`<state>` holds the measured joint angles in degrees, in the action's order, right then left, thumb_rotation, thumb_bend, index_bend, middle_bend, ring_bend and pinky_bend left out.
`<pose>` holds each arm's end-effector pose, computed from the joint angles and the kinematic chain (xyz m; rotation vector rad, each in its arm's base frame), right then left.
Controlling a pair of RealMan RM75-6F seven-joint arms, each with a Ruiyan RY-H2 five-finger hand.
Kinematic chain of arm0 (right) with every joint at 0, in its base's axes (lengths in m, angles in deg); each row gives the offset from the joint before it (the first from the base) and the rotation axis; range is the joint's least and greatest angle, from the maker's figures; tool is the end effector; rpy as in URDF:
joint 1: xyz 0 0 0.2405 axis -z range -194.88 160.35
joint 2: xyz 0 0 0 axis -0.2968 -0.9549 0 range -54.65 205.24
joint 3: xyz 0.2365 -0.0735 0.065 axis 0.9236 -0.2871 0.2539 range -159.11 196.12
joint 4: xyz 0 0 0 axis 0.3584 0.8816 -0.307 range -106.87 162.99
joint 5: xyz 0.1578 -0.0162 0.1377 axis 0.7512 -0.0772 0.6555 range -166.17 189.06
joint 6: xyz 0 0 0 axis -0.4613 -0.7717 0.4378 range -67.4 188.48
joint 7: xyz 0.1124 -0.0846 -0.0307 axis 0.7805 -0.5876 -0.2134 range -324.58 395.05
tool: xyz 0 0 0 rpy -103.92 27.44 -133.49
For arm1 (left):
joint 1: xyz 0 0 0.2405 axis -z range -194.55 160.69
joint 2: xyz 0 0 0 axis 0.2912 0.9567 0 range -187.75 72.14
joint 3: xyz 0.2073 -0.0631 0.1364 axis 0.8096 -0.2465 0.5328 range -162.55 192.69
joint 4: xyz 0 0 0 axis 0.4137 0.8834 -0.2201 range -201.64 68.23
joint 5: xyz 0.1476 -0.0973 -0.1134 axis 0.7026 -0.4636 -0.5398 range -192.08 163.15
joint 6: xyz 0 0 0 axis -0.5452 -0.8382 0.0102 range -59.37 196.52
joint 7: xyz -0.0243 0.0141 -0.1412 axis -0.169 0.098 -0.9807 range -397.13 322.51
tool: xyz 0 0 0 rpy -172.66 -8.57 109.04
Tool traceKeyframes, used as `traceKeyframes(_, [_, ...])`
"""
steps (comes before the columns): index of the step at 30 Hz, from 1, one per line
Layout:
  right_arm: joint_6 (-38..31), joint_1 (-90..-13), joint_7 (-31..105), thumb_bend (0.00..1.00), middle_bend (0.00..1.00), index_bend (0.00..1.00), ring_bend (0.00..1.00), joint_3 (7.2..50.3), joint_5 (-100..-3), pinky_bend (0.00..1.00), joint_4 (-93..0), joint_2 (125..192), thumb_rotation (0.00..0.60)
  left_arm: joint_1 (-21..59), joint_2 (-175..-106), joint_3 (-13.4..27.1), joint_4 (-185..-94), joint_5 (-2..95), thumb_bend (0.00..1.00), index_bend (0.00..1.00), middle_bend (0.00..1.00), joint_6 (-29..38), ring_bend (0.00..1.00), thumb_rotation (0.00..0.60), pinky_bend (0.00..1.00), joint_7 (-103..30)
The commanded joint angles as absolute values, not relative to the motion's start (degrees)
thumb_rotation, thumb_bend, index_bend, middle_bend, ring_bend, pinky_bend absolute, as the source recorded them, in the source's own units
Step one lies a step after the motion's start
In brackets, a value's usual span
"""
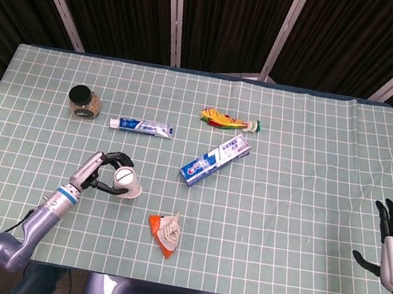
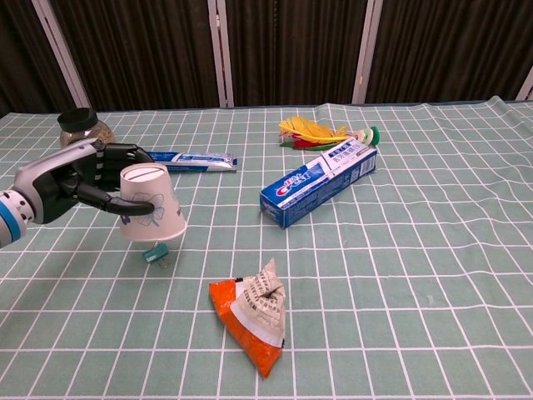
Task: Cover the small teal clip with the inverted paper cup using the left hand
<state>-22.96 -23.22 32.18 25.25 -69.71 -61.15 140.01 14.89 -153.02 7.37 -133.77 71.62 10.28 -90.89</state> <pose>-0.3238 -0.2016 0.1726 1.3213 -0.8280 0.8395 -0.2165 0.3179 -0.0337 -1.3805 -1.8860 -1.5116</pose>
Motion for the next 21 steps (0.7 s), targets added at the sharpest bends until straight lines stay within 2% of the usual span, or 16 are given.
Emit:
traceKeyframes(1, [-23.0,-23.2,32.2,0.0,0.0,0.0,0.0,25.2,-69.7,0.0,-61.2,140.0,0.6,15.3,-154.0,8.0,-132.5,71.7,0.0,0.47,0.35,10.6,0.34,0.6,0.41,-91.4])
traceKeyframes(12, [-22.6,-23.4,32.0,0.0,0.0,0.0,0.0,25.2,-69.7,0.0,-61.1,140.1,0.6,15.8,-155.3,9.8,-128.6,71.3,0.0,0.46,0.33,11.4,0.33,0.6,0.4,-91.9])
traceKeyframes(16, [-22.6,-23.5,31.8,0.0,0.0,0.0,0.0,25.1,-69.9,0.0,-61.0,140.3,0.6,16.3,-155.1,10.5,-128.1,71.6,0.0,0.39,0.27,12.2,0.27,0.6,0.27,-92.8])
traceKeyframes(18, [-22.6,-23.5,31.7,0.0,0.0,0.0,0.0,25.1,-69.9,0.0,-60.9,140.4,0.6,16.7,-154.8,11.1,-128.2,72.0,0.0,0.32,0.21,12.7,0.19,0.6,0.19,-93.2])
traceKeyframes(20, [-22.6,-23.5,31.6,0.0,0.0,0.0,0.0,25.1,-69.8,0.0,-60.9,140.4,0.6,16.9,-154.5,11.5,-128.2,72.4,0.0,0.2,0.08,12.9,0.05,0.6,0.06,-93.4])
traceKeyframes(21, [-22.6,-23.5,31.6,0.0,0.0,0.0,0.0,25.1,-69.8,0.0,-60.9,140.4,0.6,16.9,-154.5,11.7,-128.1,72.6,0.0,0.16,0.05,12.8,0.02,0.6,0.03,-93.4])
